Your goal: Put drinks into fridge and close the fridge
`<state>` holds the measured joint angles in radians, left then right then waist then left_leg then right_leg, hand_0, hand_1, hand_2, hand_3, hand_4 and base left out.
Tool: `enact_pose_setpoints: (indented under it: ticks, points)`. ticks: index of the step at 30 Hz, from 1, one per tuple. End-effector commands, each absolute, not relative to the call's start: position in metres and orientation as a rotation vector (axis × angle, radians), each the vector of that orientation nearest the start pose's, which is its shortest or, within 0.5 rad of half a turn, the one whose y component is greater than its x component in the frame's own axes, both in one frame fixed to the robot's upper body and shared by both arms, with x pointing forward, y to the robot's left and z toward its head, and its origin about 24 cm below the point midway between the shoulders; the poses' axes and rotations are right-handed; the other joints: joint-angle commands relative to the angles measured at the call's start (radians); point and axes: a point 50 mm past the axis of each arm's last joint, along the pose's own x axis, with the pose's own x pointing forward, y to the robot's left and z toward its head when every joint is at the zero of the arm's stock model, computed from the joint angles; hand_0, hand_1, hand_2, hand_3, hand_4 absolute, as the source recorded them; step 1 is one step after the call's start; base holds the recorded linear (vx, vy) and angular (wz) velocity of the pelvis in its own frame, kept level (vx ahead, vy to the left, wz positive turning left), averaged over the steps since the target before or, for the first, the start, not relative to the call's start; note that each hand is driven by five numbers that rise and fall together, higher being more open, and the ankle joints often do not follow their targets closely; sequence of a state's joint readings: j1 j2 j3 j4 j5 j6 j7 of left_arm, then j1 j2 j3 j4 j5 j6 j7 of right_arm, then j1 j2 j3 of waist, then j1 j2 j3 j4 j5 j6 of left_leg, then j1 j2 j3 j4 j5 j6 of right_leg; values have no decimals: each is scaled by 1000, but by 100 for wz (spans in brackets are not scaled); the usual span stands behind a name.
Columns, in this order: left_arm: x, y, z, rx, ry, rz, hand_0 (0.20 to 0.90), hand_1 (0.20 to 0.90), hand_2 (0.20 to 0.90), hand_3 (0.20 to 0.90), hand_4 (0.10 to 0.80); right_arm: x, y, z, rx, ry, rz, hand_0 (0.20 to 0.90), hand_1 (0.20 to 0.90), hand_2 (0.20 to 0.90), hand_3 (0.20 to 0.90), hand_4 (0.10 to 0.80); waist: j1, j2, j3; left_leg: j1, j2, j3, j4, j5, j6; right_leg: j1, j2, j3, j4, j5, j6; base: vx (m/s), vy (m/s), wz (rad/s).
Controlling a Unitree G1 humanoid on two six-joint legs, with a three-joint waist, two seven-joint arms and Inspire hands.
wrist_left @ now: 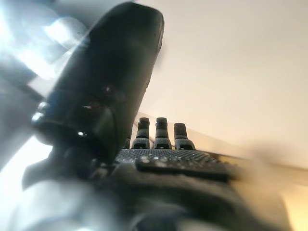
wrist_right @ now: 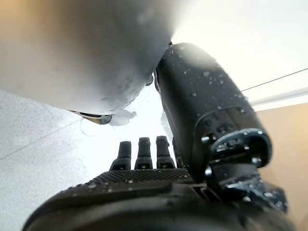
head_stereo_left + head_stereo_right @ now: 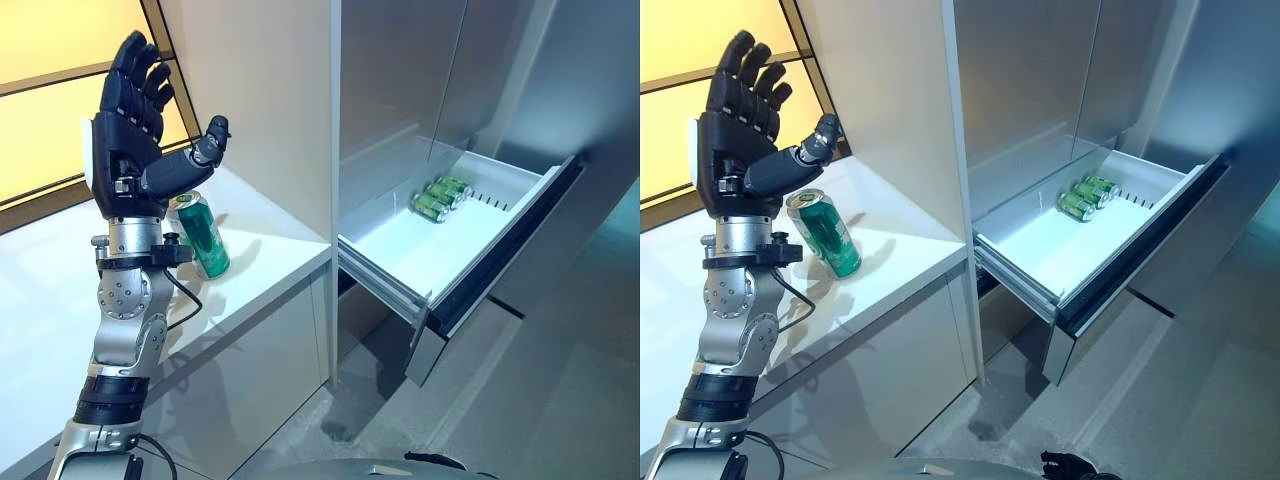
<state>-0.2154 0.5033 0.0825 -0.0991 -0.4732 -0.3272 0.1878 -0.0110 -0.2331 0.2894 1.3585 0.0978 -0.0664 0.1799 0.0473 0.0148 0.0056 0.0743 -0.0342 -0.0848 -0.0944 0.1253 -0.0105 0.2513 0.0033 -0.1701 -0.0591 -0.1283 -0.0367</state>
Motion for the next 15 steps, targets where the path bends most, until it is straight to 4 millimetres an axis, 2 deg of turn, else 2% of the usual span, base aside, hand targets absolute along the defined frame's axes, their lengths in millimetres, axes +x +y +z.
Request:
enact_pose_setpoints:
  ticks: [1, 15]
  points:
    - [268, 254, 219, -20, -822, 162, 900, 900, 900, 900, 800, 61, -212, -171, -207, 1348, 231, 900, 900, 900, 900, 800, 3, -2, -15, 76, -11, 79, 7, -157, 36, -88, -31, 27, -19, 115, 61, 0, 0, 0]
    - [274, 276, 192, -18, -704, 263, 900, 900, 900, 900, 800, 59, -219, -170, -215, 1361, 233, 900, 900, 900, 900, 800, 2, 5, -21, 85, -10, 90, 7, -160, 36, -82, -33, 27, -12, 106, 60, 0, 0, 0]
